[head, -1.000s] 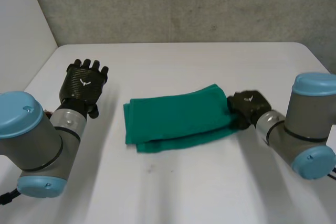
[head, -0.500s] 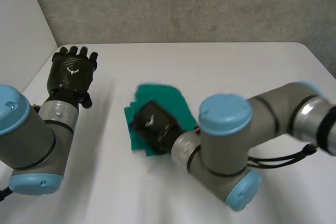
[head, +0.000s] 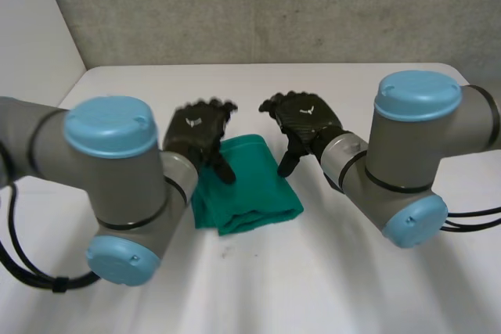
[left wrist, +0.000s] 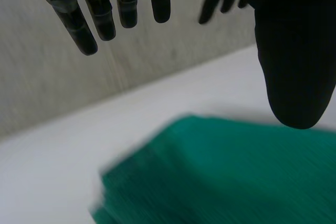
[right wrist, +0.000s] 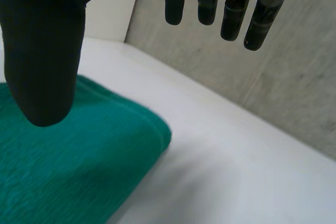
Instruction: Fold the towel.
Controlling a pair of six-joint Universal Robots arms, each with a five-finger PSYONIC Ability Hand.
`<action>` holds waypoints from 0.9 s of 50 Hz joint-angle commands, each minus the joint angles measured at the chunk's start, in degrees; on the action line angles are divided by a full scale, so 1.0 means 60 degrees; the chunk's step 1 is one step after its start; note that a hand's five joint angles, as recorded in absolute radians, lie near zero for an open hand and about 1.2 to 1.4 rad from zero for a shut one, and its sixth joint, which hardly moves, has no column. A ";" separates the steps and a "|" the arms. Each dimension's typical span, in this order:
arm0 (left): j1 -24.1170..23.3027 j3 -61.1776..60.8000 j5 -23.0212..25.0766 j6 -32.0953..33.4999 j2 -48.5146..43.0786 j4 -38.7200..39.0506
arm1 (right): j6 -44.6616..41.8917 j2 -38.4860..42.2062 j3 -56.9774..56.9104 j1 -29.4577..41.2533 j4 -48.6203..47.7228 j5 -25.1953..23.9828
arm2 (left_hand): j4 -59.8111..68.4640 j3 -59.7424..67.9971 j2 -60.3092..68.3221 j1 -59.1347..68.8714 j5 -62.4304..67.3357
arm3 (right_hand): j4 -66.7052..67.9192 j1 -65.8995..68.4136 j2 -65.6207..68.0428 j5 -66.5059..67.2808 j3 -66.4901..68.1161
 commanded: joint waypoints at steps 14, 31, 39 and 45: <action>0.0287 -0.0358 -0.1713 -0.0215 -0.1145 -0.1287 | -0.0769 0.2826 -0.3410 0.0081 0.3324 -0.0273 | -0.0269 -0.0339 -0.0242 -0.0163 -0.0423 | -0.0512 -0.0240 -0.0415 -0.0559 -0.0315; 0.2249 0.1047 -0.0089 0.1017 0.2707 -0.1653 | 0.0183 -0.2955 -0.0512 -0.1952 0.0294 0.3005 | -0.0269 -0.0339 -0.0242 -0.0163 -0.0423 | -0.0512 -0.0240 -0.0415 -0.0559 -0.0315; 0.3275 0.1166 0.1274 0.0606 0.3968 -0.2488 | 0.0110 -0.4118 -0.0041 -0.2966 0.1009 0.2349 | -0.0269 -0.0339 -0.0242 -0.0163 -0.0423 | -0.0512 -0.0240 -0.0415 -0.0559 -0.0315; 0.3320 0.0947 0.1304 0.0431 0.4231 -0.2532 | 0.0124 -0.4409 0.0018 -0.2937 0.1302 0.1675 | -0.0269 -0.0339 -0.0242 -0.0163 -0.0423 | -0.0512 -0.0240 -0.0415 -0.0559 -0.0315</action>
